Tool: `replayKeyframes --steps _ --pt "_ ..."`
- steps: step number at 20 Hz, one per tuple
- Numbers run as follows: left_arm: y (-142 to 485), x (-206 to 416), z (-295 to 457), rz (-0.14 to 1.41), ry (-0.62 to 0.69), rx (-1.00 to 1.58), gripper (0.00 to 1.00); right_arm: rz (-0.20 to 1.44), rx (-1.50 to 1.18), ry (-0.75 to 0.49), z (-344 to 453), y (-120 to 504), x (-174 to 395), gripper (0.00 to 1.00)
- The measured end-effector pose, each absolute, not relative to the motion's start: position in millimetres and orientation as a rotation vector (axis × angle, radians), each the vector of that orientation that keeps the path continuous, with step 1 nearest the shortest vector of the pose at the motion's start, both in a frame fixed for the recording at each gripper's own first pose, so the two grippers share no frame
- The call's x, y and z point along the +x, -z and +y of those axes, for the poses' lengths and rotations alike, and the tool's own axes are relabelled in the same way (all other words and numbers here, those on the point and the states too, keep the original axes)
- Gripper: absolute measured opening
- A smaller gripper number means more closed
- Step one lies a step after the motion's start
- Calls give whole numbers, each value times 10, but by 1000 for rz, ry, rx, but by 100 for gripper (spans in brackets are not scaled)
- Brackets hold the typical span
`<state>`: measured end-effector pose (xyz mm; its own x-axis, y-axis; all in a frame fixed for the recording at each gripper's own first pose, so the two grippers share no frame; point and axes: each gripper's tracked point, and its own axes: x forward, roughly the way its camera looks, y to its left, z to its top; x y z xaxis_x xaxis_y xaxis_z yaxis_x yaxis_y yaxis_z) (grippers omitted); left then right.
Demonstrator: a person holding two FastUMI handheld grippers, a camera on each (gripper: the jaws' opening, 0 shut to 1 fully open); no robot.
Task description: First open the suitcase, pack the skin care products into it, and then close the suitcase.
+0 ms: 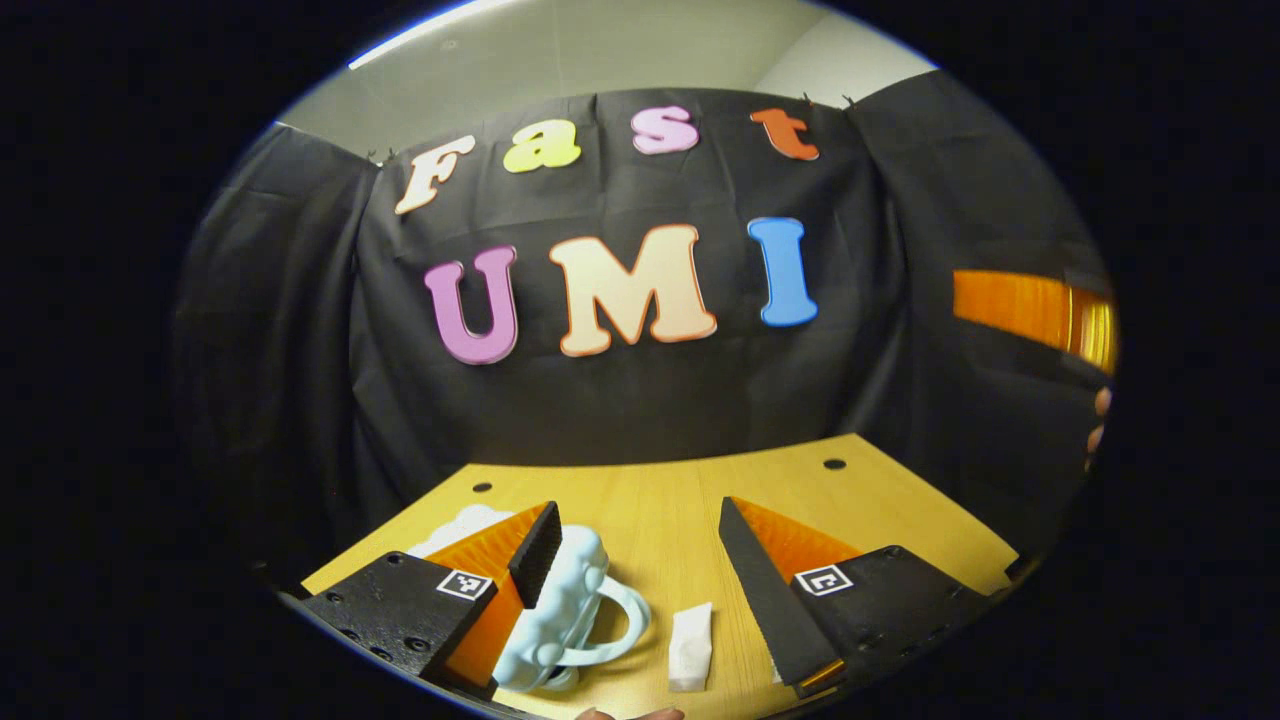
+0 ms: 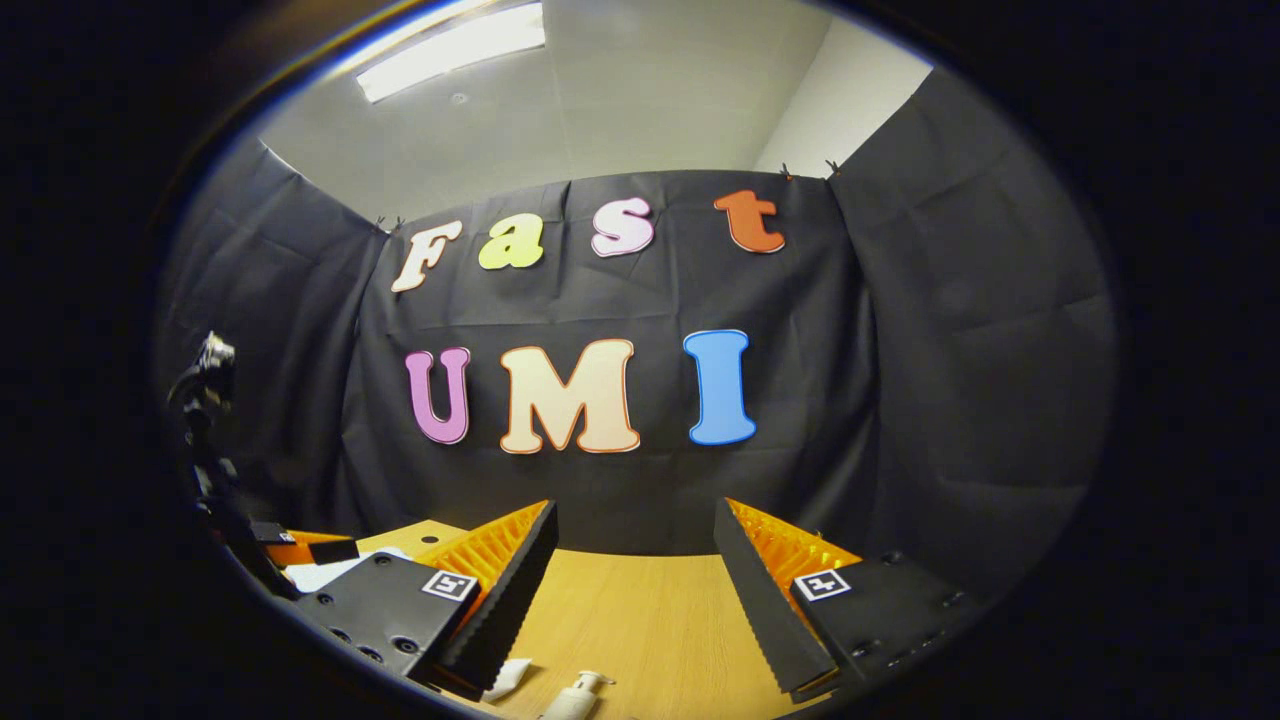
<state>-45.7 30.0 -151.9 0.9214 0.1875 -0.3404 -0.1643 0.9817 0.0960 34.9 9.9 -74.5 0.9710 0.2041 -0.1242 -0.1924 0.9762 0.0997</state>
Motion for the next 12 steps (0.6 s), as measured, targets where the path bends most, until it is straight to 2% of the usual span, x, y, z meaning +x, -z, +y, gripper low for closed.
replayKeyframes --steps 6,12 --pt "2484 -482 310 622 -104 38 94 190 37 -152 166 944 436 99" --pt "3038 -446 389 782 -65 44 96 234 5 -111 198 1066 436 99"
